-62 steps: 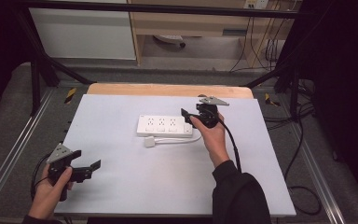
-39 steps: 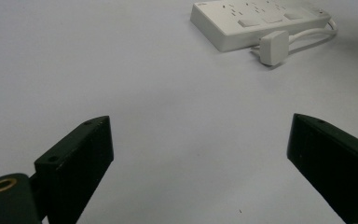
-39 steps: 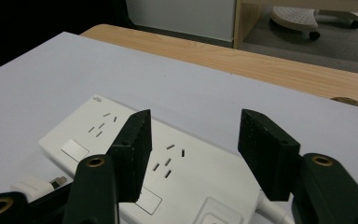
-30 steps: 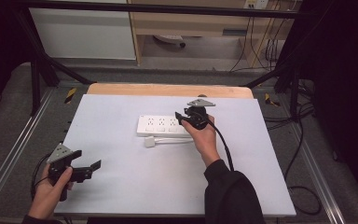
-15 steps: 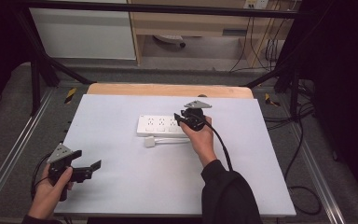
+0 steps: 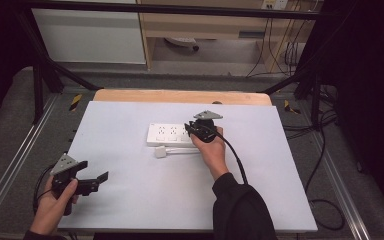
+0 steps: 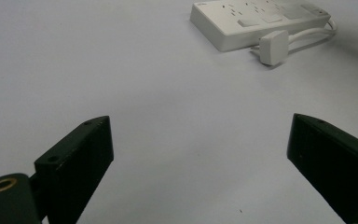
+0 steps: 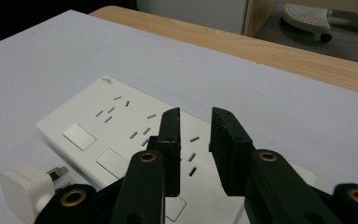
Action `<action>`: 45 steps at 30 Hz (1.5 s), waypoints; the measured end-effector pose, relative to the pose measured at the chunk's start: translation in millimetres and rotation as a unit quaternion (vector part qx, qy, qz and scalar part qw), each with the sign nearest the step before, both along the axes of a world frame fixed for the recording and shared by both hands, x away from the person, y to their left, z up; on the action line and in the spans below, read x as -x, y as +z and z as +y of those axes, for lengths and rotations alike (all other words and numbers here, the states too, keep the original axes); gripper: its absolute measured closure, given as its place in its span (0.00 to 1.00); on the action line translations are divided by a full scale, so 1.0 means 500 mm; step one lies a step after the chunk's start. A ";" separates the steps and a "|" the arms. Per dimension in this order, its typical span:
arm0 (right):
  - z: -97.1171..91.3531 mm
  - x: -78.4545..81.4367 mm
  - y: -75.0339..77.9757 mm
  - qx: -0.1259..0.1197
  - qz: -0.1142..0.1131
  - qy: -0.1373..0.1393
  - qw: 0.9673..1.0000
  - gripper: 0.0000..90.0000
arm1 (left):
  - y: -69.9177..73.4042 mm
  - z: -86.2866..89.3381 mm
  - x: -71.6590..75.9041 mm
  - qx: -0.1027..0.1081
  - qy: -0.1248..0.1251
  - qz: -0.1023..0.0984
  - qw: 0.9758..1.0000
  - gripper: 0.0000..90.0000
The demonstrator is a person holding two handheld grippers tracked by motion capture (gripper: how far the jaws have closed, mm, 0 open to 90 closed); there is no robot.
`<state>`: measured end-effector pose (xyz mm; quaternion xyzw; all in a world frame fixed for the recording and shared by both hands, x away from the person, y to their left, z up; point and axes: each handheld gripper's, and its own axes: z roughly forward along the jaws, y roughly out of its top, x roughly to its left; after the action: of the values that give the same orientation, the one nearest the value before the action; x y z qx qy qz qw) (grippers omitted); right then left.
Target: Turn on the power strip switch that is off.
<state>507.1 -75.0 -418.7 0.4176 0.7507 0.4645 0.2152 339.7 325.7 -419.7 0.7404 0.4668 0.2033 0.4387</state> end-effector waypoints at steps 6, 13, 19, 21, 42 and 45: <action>0.010 0.002 -0.009 0.001 0.005 0.006 1.000 0.86 | 0.000 0.000 0.000 0.000 0.000 0.000 1.000 0.08; 0.020 0.004 -0.019 0.000 0.006 0.010 1.000 0.90 | 0.000 0.000 0.000 0.000 -0.001 0.000 1.000 0.08; 0.027 0.007 -0.024 -0.002 0.008 0.015 1.000 0.92 | 0.000 0.000 0.000 0.000 -0.001 0.000 1.000 0.08; 0.030 0.008 -0.026 -0.003 0.008 0.016 1.000 0.93 | 0.000 0.000 0.000 0.000 -0.001 -0.001 1.000 0.08; 0.051 0.015 -0.040 -0.010 0.009 0.033 0.999 0.97 | 0.000 0.002 0.000 0.001 0.000 -0.002 1.000 0.08; 0.053 0.016 -0.041 -0.010 0.009 0.034 0.999 0.97 | 0.000 0.002 0.000 0.000 0.000 -0.002 1.000 0.08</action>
<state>499.2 -48.4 -439.1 0.3978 0.7617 0.4754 0.1884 339.7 326.6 -419.5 0.7400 0.4660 0.2043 0.4399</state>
